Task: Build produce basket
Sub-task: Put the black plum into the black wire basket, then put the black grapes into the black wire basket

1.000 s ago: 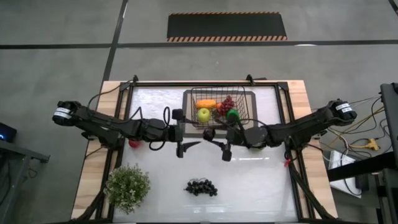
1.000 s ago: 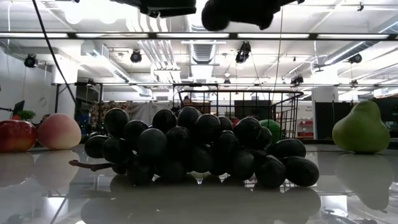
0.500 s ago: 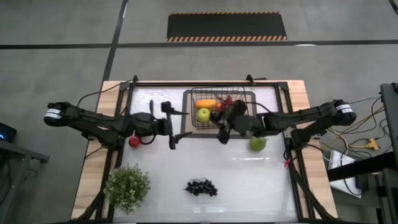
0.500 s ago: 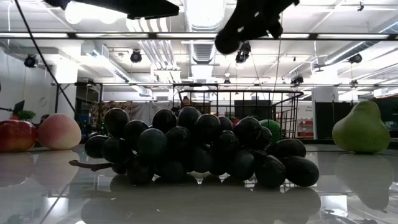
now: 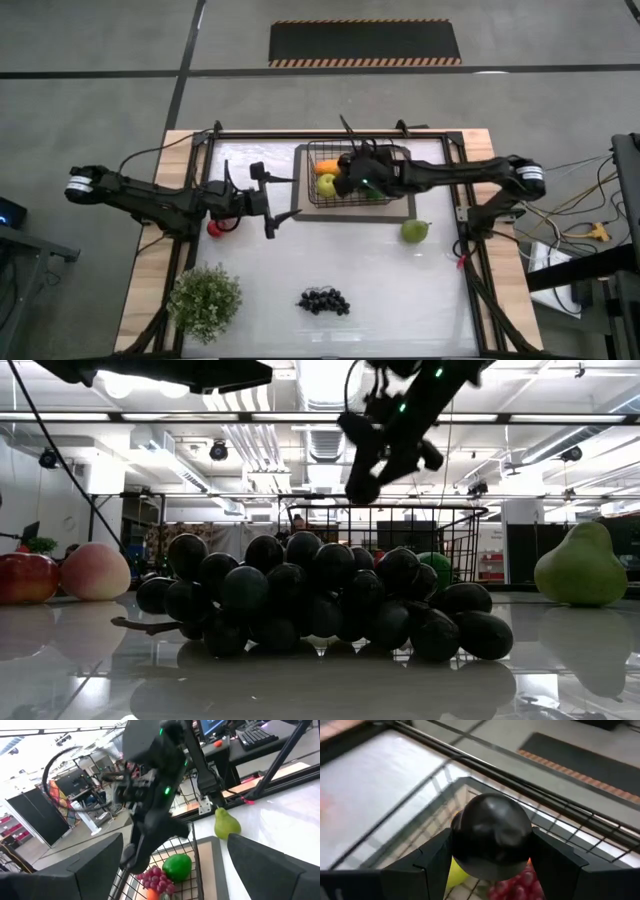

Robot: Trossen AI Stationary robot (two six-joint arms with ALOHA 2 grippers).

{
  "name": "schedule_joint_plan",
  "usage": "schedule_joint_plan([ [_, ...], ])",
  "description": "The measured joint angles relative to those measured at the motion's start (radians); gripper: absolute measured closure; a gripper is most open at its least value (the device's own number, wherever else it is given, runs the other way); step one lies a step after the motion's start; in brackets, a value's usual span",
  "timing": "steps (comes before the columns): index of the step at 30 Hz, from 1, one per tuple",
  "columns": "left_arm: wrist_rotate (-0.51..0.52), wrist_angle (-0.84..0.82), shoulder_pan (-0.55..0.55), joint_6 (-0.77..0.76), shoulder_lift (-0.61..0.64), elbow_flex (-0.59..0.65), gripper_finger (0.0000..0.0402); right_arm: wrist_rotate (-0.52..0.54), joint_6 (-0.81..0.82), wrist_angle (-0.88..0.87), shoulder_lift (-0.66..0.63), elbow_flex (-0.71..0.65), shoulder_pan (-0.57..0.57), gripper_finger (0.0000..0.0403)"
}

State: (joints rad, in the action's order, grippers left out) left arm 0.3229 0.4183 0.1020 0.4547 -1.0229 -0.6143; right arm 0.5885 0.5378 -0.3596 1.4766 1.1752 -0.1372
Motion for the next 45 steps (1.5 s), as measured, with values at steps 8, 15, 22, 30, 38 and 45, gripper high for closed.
schedule_joint_plan([
  [8,0.000,0.000,0.000,-0.002,0.009,0.017,0.0061,0.069,0.077,-0.063,0.142,0.042,-0.058,0.0177],
  [15,0.000,0.000,0.000,-0.002,0.034,0.034,0.0061,0.138,0.144,-0.199,0.230,0.102,-0.062,0.0177],
  [22,0.000,0.001,0.000,-0.003,0.047,0.039,0.0061,0.149,0.145,-0.229,0.283,0.139,-0.067,0.0172],
  [30,0.000,0.000,0.000,-0.003,0.046,0.040,0.0061,0.175,0.144,-0.238,0.306,0.147,-0.073,0.0134],
  [38,0.000,0.001,0.000,-0.003,0.045,0.040,0.0061,0.175,0.132,-0.238,0.300,0.147,-0.078,0.0131],
  [45,0.000,0.001,0.000,-0.003,0.045,0.040,0.0061,0.171,0.085,-0.240,0.252,0.146,-0.073,0.0137],
])
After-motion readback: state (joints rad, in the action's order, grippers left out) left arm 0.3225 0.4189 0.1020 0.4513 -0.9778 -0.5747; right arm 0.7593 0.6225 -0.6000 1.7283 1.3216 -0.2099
